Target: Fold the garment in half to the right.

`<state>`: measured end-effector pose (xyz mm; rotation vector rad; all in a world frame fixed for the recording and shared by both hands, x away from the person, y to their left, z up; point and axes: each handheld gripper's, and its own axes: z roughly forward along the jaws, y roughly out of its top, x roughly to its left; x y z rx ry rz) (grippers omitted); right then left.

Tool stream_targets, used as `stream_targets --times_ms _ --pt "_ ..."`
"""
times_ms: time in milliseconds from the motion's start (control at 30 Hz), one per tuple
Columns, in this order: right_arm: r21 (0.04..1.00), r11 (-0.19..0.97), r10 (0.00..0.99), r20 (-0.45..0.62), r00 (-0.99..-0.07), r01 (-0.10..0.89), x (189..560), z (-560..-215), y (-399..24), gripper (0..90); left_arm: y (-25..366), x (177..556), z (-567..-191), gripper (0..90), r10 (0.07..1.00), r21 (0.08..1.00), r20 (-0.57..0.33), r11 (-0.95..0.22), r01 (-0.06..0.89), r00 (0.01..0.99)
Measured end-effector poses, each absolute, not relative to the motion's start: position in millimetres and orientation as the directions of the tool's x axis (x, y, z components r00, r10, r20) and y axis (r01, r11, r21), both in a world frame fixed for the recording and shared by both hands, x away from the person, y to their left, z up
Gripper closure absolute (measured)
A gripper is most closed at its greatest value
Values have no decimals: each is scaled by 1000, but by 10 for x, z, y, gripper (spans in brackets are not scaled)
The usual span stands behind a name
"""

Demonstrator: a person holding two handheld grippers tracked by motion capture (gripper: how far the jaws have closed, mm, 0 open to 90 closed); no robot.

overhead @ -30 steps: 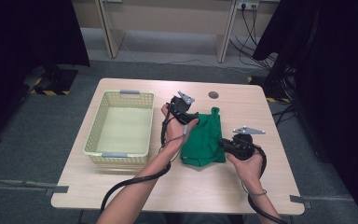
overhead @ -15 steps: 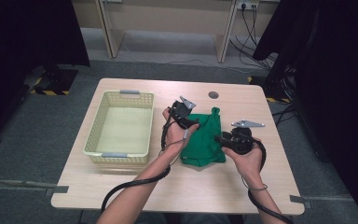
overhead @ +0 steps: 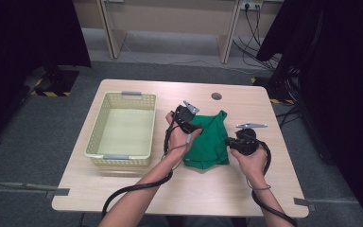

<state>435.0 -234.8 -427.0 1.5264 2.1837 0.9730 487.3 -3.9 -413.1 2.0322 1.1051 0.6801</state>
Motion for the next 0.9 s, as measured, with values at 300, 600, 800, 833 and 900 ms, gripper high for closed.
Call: stream_targets --times_ms 300,600,800,833,900 --pt "656 187 935 111 -338 731 4294 -4272 -2544 758 -7 4867 -4146 189 863 787 111 -379 487 492" --pt "718 303 867 66 -494 627 4274 -3951 -2268 668 -28 4848 -4159 189 859 785 112 -385 486 500" --pt "628 356 862 66 -503 692 4347 -4225 -2184 675 -13 4849 -4162 189 858 786 111 -385 484 502" --pt "617 360 864 63 -500 700 4326 -4251 -2201 680 -7 4852 -4166 188 858 785 111 -384 485 501" --pt "604 370 863 58 -501 706 4275 -4276 -2241 691 2 4860 -4178 188 861 785 107 -380 489 497"
